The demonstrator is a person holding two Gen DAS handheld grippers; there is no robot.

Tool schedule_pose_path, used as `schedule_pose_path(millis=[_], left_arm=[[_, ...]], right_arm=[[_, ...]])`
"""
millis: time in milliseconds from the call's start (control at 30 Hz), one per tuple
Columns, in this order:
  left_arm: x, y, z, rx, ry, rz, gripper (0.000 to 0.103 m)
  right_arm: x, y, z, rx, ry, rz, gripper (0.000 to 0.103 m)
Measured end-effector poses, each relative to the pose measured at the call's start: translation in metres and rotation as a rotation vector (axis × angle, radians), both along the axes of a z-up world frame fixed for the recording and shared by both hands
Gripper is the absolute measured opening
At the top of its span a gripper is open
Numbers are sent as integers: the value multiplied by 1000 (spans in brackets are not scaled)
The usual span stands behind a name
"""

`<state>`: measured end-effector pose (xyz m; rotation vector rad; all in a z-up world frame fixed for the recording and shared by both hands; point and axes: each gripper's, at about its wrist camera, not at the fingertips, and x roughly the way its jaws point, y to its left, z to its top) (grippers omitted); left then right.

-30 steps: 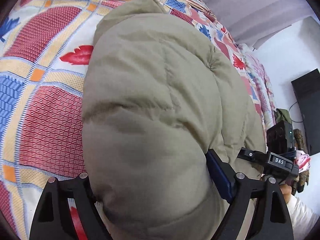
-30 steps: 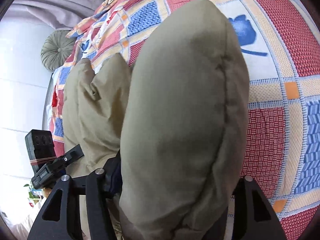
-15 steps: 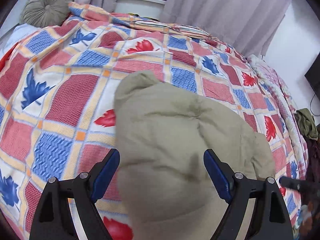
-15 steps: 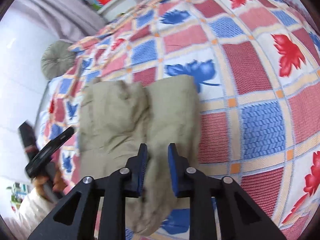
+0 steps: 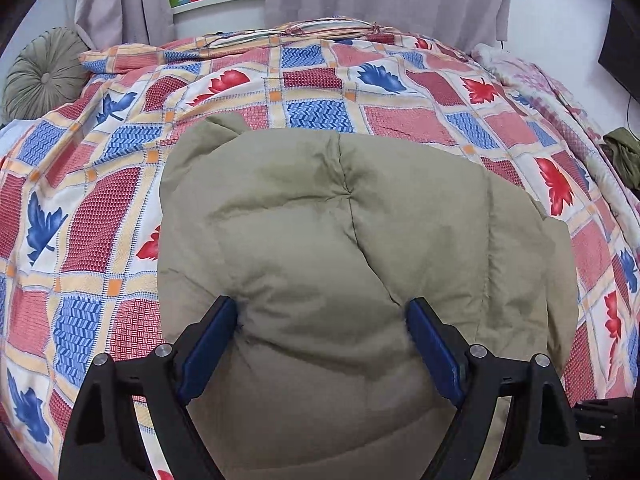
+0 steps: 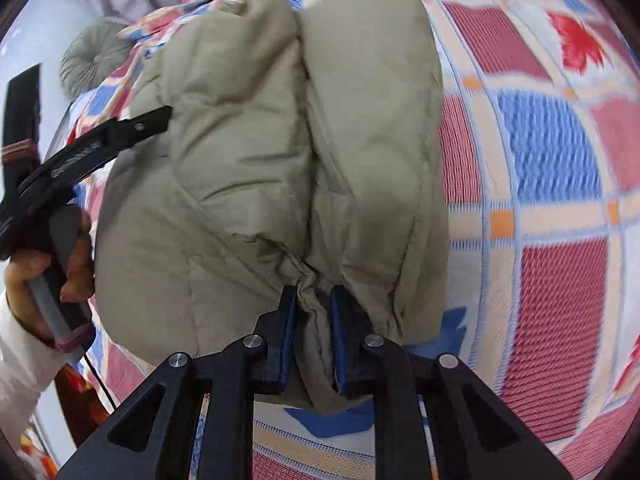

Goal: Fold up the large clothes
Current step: 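Set the folded bundle down on the quilt and open both grippers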

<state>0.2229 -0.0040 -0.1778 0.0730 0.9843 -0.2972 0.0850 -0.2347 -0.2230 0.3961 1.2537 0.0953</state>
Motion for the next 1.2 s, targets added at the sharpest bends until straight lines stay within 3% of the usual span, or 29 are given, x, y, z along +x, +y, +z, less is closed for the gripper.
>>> schedule_pose_path(millis=[200,300,467,633,833,1200], left_arm=[[-21,20,23,7,14,34,87],[-49,46,28,-36,39,94,87],[-88,68,4,-35,115,151,89],[-94,72,-12,-54,167,197,89],[-94,71,-6,-22,185,198,89],[-109,80,12,-39,251,205,89]], right_arm=[[-1,-1,-10,-9,17,-24,17],[-3,-6,-13,16,25,-41,16],[-12,-9,-16,28,28,-72,17],[-14,-13,-16,17,43,-73,17],[-19,-14,6,2,64,-71,21],[-49,-17,49,13,75,-83,23]])
